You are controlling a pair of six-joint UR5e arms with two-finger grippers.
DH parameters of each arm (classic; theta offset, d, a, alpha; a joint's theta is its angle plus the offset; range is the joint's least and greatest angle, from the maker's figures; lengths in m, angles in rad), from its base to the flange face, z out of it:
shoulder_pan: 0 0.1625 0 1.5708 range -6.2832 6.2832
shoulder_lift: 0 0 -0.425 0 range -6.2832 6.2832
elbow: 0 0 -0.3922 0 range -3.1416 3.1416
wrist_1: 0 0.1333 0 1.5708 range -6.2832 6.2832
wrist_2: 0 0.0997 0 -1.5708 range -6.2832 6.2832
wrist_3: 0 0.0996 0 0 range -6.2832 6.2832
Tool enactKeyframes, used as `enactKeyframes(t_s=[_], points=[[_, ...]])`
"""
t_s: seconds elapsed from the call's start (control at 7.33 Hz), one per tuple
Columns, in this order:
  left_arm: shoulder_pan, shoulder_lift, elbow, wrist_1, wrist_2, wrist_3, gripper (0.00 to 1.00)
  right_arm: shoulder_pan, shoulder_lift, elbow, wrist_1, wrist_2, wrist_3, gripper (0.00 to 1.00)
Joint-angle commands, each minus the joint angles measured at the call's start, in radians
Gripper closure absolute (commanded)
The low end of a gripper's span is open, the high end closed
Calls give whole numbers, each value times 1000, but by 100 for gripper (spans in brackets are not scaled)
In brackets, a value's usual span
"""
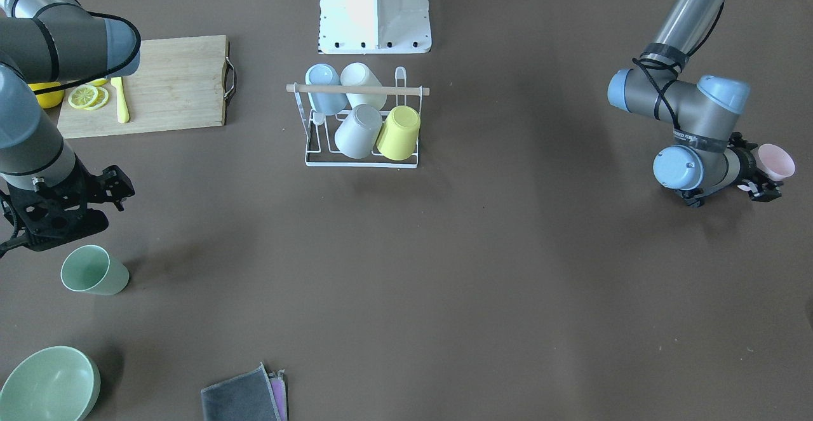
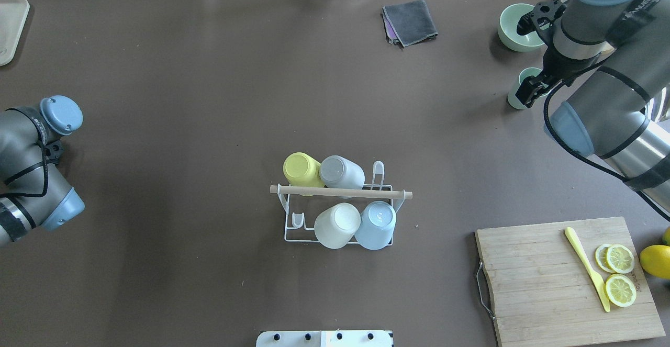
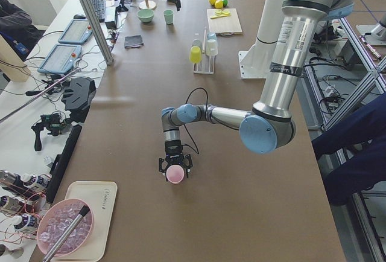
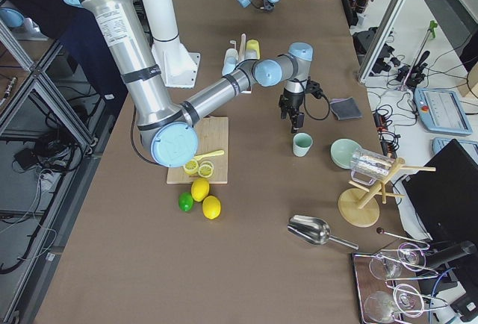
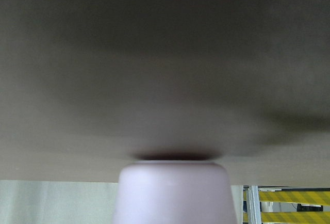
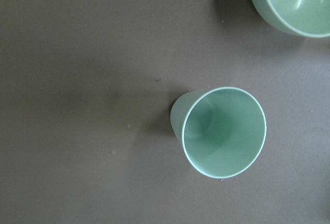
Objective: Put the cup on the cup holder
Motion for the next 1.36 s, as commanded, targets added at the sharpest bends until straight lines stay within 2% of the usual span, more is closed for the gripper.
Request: enactKeyframes(t_s=[0.0,0.27,0.41,0.55,0.68,0.82,1.09,1.23], points=[[-7,3,-1,-17,-1,0,3,7,50,-72,0,-7,-145,0],[-14,19,-9,-46,-4,-2,3,10,67,-75,-33,-14,-181,1],[-25,19,-12,-53,-5,-3,3,21,102,-89,-96,-20,-252,1],[-25,19,-18,-55,-8,-31,3,29,193,-156,-192,-24,-320,5],[-27,19,-38,-55,-8,-37,3,29,298,-276,-240,-22,-325,5],[-28,19,-47,-55,-10,-42,3,29,361,-385,-240,-20,-328,5],[-28,20,-56,-55,-10,-45,3,9,389,-464,-243,-25,-334,6],[-28,29,-56,-64,-10,-46,3,-5,450,-575,-266,-39,-377,6]])
